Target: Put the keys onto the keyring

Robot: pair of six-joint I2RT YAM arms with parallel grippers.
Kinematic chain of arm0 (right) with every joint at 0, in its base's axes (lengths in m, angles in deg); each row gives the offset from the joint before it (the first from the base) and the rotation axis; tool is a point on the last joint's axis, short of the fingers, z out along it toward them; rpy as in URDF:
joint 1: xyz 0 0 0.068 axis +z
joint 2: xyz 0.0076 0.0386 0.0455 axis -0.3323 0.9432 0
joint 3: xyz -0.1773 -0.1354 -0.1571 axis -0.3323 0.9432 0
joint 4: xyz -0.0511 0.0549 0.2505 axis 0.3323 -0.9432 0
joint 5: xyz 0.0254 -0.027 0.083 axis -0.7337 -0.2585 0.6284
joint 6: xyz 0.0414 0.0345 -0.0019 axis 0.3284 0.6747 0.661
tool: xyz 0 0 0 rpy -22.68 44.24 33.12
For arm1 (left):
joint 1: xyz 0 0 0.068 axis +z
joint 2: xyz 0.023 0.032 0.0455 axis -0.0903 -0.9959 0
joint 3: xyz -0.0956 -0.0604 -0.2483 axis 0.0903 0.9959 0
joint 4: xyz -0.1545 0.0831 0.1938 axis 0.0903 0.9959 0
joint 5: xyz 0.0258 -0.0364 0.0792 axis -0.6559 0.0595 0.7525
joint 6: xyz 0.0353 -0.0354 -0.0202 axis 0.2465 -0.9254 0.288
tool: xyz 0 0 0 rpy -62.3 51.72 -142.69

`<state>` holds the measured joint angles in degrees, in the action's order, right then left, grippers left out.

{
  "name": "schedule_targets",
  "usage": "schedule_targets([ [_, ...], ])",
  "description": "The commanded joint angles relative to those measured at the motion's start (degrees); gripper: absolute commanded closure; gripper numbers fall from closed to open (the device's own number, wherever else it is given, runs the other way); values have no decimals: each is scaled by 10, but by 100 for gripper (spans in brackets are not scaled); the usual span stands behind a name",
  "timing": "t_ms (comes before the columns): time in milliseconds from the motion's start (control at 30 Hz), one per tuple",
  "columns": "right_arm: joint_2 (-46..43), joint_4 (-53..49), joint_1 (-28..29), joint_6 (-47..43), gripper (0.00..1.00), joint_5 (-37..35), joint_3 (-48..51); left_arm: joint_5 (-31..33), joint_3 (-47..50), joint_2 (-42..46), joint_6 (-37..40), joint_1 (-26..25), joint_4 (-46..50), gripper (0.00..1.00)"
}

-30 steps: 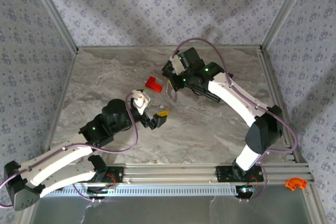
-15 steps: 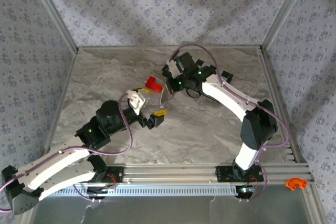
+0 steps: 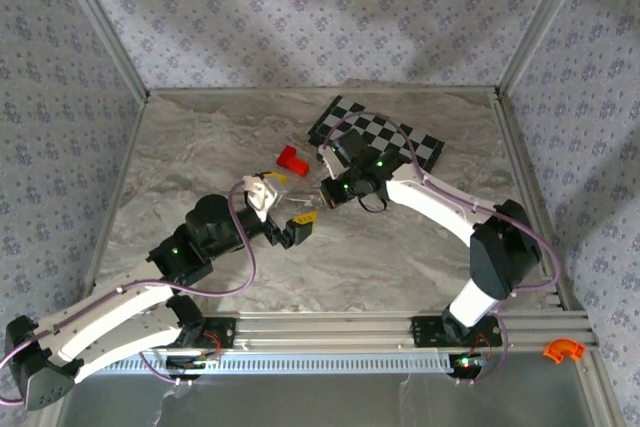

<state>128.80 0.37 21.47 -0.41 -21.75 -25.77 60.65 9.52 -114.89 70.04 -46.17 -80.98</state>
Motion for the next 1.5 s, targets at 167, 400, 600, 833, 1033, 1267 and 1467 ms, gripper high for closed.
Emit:
schedule_targets([
  [167,-48,24,12,57,100,-2,100,-24,14,1,-18,4,-59,0],
  [400,-74,38,27,89,100,-11,161,-23,1,-6,-19,3,-32,0],
  [600,-87,52,48,118,100,-14,219,-29,5,-14,-38,4,-17,0],
  [833,-130,72,77,165,100,-33,297,-21,-21,-18,-13,4,21,0],
  [1033,-173,87,91,193,100,-16,363,-22,-30,-25,-19,5,25,0],
  [1267,-237,88,93,221,100,-26,429,-19,-33,-24,-23,9,41,0],
  [1467,-248,89,93,226,100,-24,443,-19,-30,-24,-36,10,43,0],
])
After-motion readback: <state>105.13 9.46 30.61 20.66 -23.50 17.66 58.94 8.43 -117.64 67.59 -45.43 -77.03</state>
